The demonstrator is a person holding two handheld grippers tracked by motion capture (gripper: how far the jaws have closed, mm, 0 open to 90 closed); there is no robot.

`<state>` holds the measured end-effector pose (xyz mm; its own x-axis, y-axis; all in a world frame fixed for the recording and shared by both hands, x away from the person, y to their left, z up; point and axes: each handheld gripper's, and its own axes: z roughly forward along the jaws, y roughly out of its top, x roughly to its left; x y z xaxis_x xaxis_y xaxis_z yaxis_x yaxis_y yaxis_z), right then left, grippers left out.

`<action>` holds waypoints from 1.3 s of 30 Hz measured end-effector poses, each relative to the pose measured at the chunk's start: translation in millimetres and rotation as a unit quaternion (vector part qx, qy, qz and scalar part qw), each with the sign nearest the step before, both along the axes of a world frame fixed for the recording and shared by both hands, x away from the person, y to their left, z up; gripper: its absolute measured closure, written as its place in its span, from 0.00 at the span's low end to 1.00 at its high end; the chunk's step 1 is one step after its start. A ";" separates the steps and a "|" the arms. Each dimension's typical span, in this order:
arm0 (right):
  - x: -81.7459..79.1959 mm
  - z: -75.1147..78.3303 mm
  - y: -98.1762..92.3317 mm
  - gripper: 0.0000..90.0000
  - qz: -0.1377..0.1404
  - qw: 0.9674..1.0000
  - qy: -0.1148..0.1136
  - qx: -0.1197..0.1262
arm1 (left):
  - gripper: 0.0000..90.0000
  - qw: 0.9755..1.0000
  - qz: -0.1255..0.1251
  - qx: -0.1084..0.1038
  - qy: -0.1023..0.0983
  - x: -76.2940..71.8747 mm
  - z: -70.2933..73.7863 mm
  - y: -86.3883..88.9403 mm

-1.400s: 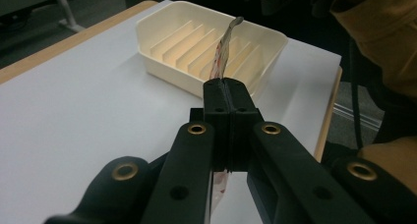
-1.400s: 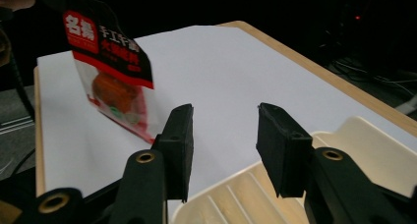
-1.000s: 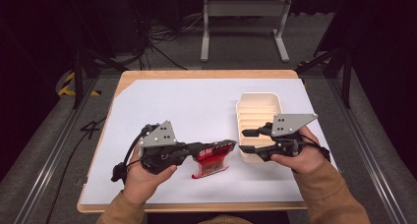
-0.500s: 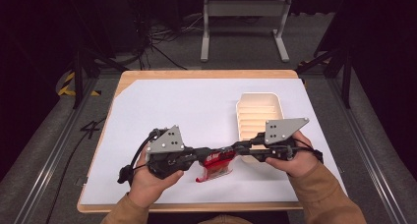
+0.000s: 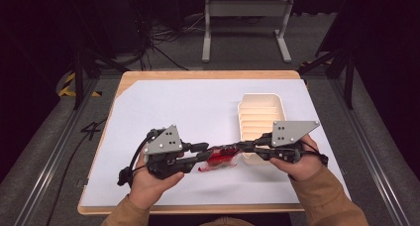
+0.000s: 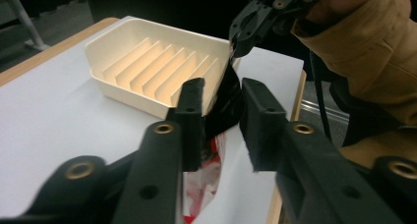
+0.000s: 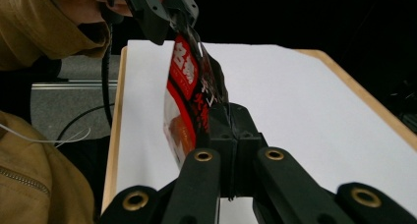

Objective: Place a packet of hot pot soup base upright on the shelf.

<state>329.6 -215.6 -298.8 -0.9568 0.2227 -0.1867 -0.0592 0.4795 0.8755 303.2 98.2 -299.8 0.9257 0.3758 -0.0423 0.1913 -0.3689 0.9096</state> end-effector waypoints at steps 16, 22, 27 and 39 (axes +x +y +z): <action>-8.5 27.3 -31.8 1.00 -0.047 0.997 -0.052 0.041 | 0.54 0.999 0.034 -0.019 -0.009 7.1 2.6 20.1; -9.4 34.4 -46.3 1.00 -0.069 0.994 -0.066 0.051 | 0.51 0.998 0.055 -0.020 -0.011 9.5 5.1 31.2; -9.2 37.4 -54.7 1.00 -0.083 0.993 -0.070 0.055 | 0.49 0.997 0.070 -0.020 -0.012 12.1 5.4 38.3; -3.7 38.4 -71.7 1.00 -0.117 0.989 -0.072 0.057 | 0.46 0.993 0.112 -0.021 -0.010 23.2 1.9 58.2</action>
<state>326.0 -287.3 -260.4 -0.8426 0.4615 -0.2776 -0.0860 0.3935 0.9153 326.3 156.4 -297.8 0.8196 0.5712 -0.0443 0.2454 -0.2801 0.9281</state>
